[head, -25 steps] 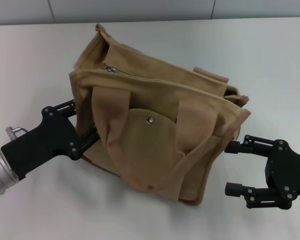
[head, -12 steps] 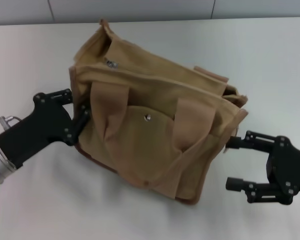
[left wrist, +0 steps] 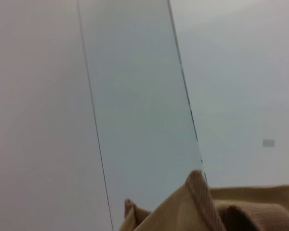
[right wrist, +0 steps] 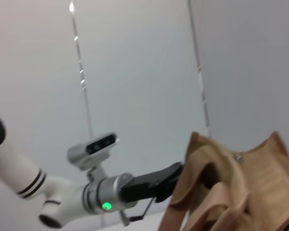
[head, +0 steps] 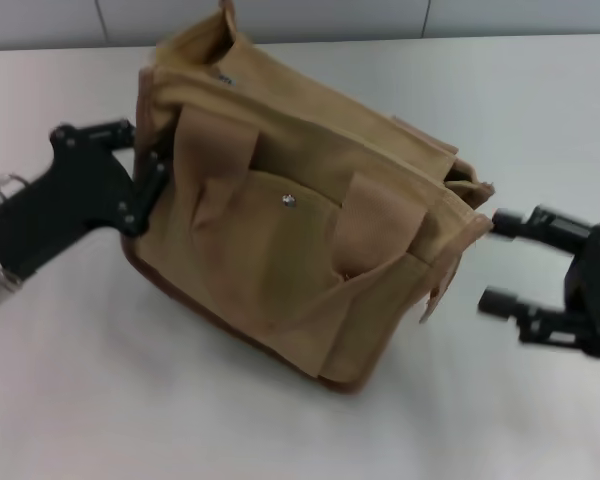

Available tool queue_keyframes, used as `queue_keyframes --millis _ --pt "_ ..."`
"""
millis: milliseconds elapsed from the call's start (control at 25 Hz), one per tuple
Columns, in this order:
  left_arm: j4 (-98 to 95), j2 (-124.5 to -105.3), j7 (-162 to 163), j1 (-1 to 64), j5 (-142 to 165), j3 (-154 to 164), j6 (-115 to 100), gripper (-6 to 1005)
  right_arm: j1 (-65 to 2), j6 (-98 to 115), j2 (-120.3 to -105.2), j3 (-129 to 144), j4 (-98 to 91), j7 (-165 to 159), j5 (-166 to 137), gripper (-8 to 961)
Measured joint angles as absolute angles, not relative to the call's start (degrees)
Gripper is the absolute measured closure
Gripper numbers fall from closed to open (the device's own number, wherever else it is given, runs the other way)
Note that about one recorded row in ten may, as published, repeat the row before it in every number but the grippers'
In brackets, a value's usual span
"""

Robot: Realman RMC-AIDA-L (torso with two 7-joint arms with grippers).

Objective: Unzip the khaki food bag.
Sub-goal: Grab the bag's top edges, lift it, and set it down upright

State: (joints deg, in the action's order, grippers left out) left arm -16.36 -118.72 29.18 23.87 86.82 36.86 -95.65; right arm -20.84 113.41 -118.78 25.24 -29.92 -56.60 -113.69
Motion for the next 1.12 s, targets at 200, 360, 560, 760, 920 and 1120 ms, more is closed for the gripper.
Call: queue_keyframes --millis 200,360,560,760,920,1120 --pt "-21.7 -118.70 29.2 25.3 83.9 37.1 -98.3 915 -20.0 112.0 -118.76 23.1 -29.9 -57.3 -103.6 127" --pt "-24.8 -118.71 28.4 27.4 83.4 37.5 -100.5 915 -20.9 109.8 -119.40 18.0 -26.6 -58.7 -91.4 127" --pt "-24.8 -118.85 24.5 29.3 83.4 40.4 -102.8 916 -24.9 107.4 -119.31 17.4 -15.6 -50.8 -79.5 127" --pt "-22.7 -119.08 21.3 29.7 83.4 42.7 -102.7 916 -30.8 104.1 -119.53 22.8 -8.6 -42.6 -80.1 127" --pt "-22.1 -119.09 20.4 29.5 83.4 43.4 -103.1 916 -34.6 103.7 -119.70 27.0 -3.3 -33.7 -80.1 127" --pt "-21.6 -119.09 18.7 29.3 83.4 44.5 -103.8 916 -38.4 102.3 -119.78 27.6 0.5 -27.2 -80.1 127"
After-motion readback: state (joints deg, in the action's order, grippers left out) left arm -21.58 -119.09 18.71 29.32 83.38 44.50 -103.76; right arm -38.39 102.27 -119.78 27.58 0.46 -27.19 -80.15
